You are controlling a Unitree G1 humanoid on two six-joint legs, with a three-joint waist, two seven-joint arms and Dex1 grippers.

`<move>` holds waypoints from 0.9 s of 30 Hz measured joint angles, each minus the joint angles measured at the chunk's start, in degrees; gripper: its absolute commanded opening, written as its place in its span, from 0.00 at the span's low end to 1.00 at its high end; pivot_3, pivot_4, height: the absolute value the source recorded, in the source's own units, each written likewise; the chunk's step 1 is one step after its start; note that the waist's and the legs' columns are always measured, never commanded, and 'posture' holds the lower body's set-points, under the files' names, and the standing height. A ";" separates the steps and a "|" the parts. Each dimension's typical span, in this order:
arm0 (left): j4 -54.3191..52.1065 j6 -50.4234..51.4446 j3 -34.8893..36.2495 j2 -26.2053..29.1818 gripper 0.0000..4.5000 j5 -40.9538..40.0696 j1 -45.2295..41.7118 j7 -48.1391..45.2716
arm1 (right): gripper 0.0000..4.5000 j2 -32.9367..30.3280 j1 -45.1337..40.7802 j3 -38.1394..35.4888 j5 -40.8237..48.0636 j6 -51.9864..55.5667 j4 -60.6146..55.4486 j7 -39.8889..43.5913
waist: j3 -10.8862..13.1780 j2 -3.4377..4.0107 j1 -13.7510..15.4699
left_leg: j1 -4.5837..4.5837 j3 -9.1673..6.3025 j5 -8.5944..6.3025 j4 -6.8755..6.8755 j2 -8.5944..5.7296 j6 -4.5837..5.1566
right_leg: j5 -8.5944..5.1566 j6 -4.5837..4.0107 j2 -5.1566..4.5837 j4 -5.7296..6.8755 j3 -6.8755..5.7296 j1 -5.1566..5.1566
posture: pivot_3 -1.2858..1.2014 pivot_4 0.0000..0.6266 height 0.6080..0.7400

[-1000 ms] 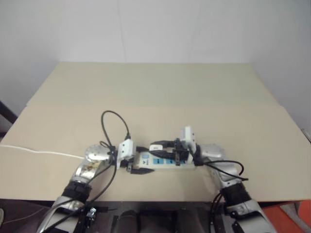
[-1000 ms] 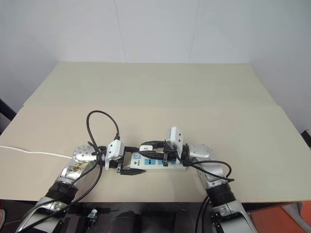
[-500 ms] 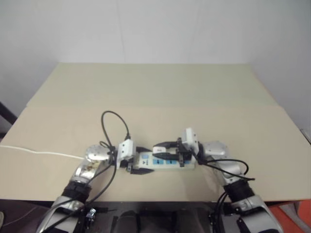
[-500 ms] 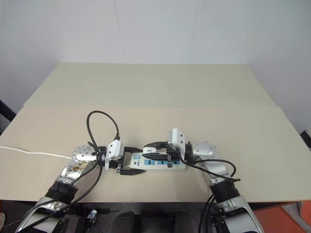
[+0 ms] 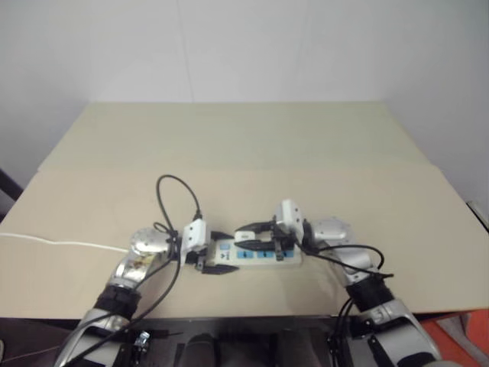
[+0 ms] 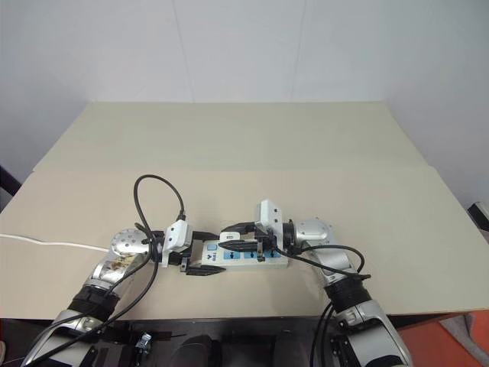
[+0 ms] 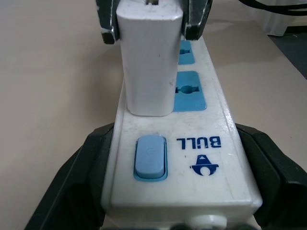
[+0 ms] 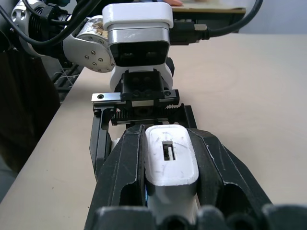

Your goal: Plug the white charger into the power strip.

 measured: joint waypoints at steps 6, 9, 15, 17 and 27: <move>0.04 0.03 0.02 0.07 0.74 0.00 0.00 -0.02 | 0.26 0.02 -1.04 -0.01 0.15 4.49 -0.60 -0.19 | -0.02 -0.03 -0.01 | 0.04 0.00 0.00 -0.04 0.00 0.00 | -0.02 -0.03 0.00 0.01 0.00 0.00 | 0.52 0.24 1.00; 0.02 0.02 0.01 0.06 0.74 -0.01 0.00 -0.03 | 0.26 -0.10 -0.88 0.00 0.14 4.55 -0.90 0.06 | -0.02 -0.03 0.01 | 0.04 0.00 0.00 -0.06 0.00 0.00 | -0.03 -0.04 0.00 0.00 0.00 -0.01 | 0.52 0.24 1.00; 0.01 0.01 0.01 0.06 0.74 -0.01 0.00 -0.05 | 0.26 -0.12 -0.39 -0.02 0.14 4.58 -1.02 0.06 | -0.02 -0.03 0.01 | 0.04 0.00 0.00 -0.09 0.00 0.00 | -0.05 -0.05 0.00 0.00 0.00 -0.02 | 0.52 0.24 1.00; 0.00 0.01 0.00 0.06 0.74 -0.01 0.00 -0.05 | 0.26 -0.13 -0.21 -0.05 0.14 4.58 -1.14 0.01 | -0.02 -0.03 0.01 | 0.04 0.00 0.00 -0.10 0.00 -0.01 | -0.05 -0.05 0.00 0.00 -0.01 -0.02 | 0.52 0.24 1.00; -0.24 0.05 -0.07 -0.06 0.74 -0.05 -0.08 -0.10 | 0.61 -0.81 1.17 0.86 -2.18 5.05 -1.13 -1.24 | 0.01 -0.09 0.08 | -0.12 0.00 -0.01 -0.14 0.02 -0.01 | -0.28 0.23 -0.01 -0.01 -0.01 -0.20 | 0.52 0.24 1.00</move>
